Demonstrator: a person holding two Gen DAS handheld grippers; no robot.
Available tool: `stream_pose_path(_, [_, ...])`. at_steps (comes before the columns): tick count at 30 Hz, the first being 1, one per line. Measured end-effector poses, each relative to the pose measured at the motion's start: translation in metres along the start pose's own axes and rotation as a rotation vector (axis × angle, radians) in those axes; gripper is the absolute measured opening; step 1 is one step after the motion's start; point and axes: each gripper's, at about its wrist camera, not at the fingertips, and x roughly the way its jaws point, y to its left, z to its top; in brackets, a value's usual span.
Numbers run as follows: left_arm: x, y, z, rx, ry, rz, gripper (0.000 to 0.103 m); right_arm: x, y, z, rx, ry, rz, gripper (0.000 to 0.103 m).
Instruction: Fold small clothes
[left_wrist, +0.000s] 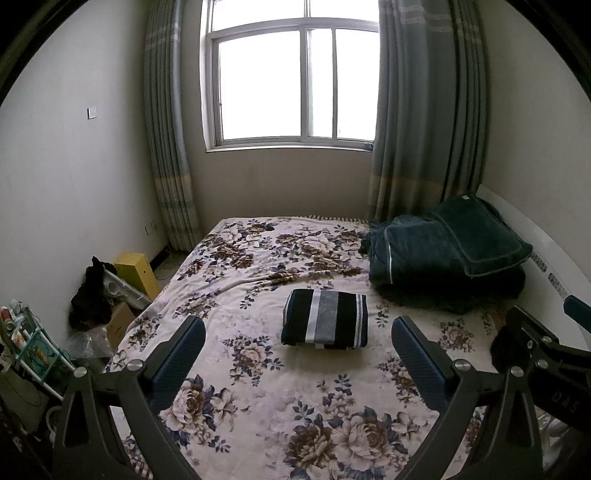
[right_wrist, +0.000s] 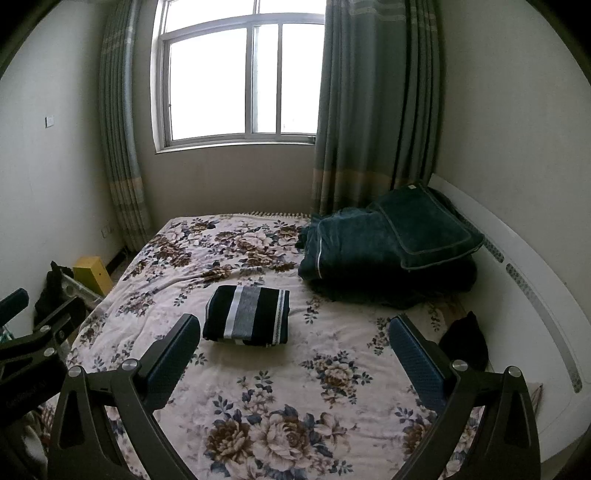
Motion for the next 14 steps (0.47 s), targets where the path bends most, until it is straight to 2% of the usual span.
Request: stream_pose_path(14, [-0.0070, -0.0039, 0.0018, 0.015, -0.021, 0.013, 0.103, -0.0058, 0.0011, -0.0024, 0.008, 0.001, -0.005, 0.103])
